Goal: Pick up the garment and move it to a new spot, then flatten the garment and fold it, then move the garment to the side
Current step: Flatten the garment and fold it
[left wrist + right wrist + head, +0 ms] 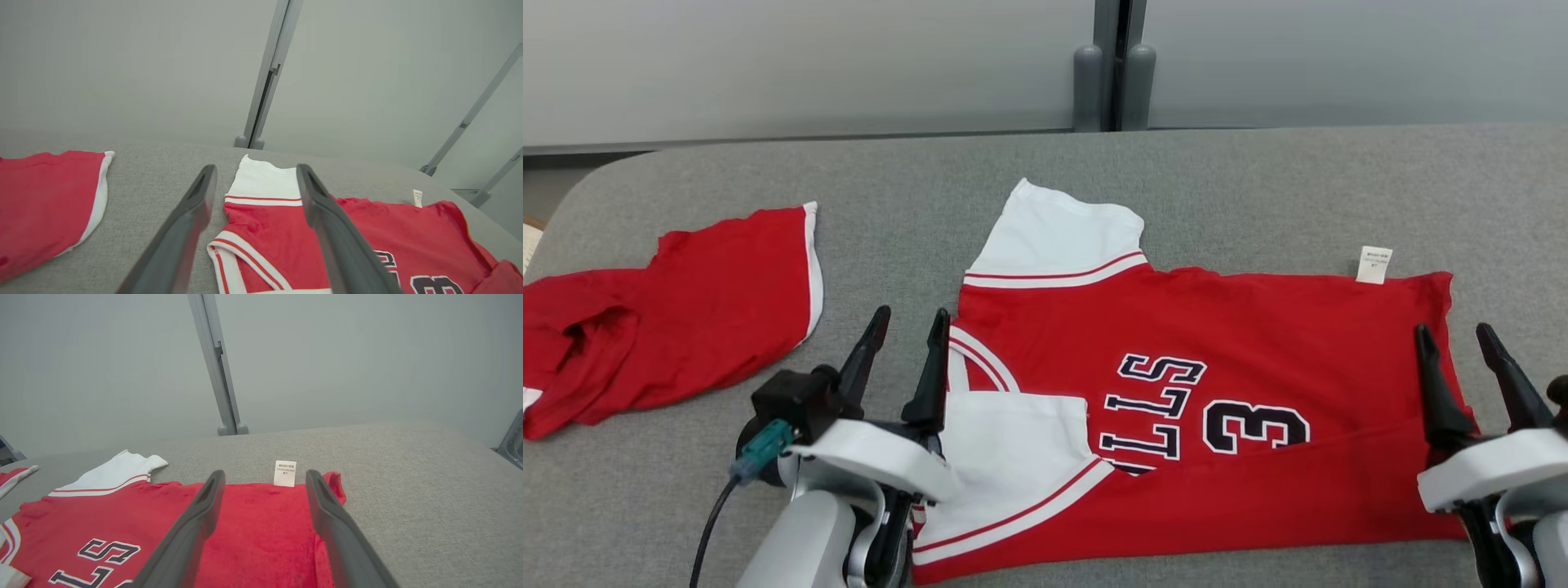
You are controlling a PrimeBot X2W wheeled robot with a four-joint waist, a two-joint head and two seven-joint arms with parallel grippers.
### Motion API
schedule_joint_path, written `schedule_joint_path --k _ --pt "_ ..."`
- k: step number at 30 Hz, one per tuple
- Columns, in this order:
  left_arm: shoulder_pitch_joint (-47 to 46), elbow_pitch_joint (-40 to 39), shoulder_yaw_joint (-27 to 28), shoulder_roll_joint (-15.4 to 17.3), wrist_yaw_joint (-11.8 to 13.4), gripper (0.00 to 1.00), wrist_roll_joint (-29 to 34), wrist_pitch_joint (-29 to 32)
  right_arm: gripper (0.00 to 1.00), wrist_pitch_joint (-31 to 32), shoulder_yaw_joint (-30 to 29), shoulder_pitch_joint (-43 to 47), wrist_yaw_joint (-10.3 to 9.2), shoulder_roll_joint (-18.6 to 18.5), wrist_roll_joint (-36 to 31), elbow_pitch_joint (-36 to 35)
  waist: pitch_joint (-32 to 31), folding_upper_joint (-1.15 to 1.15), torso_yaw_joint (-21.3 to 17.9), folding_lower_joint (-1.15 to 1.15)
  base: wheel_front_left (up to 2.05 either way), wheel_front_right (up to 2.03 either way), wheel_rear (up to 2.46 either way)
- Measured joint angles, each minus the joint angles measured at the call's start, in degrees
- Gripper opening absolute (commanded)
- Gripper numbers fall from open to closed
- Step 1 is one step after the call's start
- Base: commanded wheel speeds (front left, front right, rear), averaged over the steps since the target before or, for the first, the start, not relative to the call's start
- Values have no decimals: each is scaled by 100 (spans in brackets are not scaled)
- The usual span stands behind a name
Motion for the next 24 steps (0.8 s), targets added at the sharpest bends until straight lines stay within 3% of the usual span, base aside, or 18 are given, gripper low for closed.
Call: schedule_joint_path --k 8,17,24 --pt "-1592 954 -232 252 100 100 501 632 100 4 316 -989 0 -113 -205 13 792 0 -190 0 0 0 0" --pt "-3456 2154 -468 609 -174 100 844 1488 100 -40 638 -1820 0 -127 -210 62 1671 0 -648 0 0 0 0" --pt "-4478 3142 -594 576 -214 100 959 1831 100 -179 817 -2075 0 -69 -202 109 2103 0 -1066 0 0 0 0"
